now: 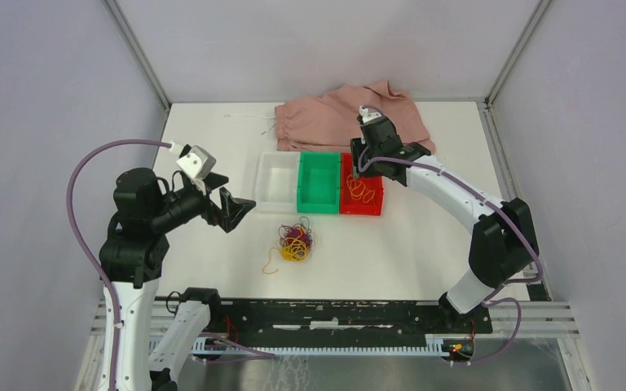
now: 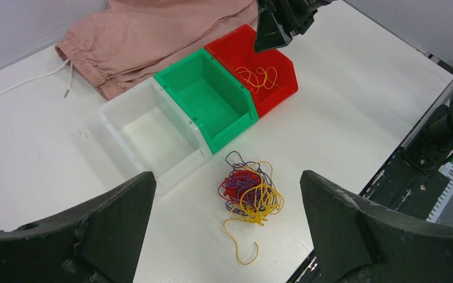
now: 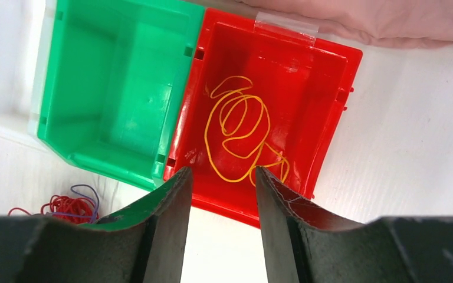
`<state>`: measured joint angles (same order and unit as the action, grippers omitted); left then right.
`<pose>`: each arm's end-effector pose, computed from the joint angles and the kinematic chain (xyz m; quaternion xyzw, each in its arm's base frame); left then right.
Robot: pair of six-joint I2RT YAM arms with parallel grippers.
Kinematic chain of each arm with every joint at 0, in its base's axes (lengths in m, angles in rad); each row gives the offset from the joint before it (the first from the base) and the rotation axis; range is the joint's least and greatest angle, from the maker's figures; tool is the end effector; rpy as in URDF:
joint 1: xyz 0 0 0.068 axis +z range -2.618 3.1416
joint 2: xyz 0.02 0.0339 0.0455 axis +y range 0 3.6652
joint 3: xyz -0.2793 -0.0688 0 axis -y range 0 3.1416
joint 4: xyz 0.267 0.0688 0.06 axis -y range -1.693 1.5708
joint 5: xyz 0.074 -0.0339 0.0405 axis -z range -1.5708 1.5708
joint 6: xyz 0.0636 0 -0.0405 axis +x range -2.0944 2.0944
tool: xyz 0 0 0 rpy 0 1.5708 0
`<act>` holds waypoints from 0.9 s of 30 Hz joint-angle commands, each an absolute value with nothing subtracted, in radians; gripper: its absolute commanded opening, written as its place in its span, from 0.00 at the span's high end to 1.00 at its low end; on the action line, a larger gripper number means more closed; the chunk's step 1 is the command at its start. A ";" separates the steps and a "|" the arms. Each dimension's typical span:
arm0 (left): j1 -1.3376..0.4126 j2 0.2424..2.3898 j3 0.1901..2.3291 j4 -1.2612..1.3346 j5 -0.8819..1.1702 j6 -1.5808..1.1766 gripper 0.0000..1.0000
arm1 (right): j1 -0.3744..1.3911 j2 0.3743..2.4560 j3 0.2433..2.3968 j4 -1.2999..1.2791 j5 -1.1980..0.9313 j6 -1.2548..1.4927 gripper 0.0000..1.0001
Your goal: Untangle the cables
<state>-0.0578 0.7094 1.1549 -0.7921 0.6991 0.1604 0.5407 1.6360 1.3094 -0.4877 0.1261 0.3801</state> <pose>0.1360 -0.0489 0.4230 0.2793 0.7430 -0.2522 0.5535 0.3509 0.2013 0.2637 -0.0512 0.9263 0.1113 0.3562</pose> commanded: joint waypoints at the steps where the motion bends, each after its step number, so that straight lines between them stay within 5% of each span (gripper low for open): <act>1: -0.058 0.712 1.161 -0.784 0.699 0.220 0.01 | 0.535 1.572 1.389 -0.521 0.137 0.397 0.51; 9: -0.057 0.729 1.141 -0.787 0.690 0.227 0.01 | 0.739 1.478 1.329 -0.434 0.003 0.301 0.39; 18: -0.056 0.755 1.091 -0.811 0.644 0.301 0.01 | 0.973 1.537 1.192 -0.347 -0.103 0.384 0.44; 27: -0.058 0.749 1.099 -0.846 0.712 0.327 0.01 | 0.978 1.683 1.254 -0.393 -0.066 0.321 0.44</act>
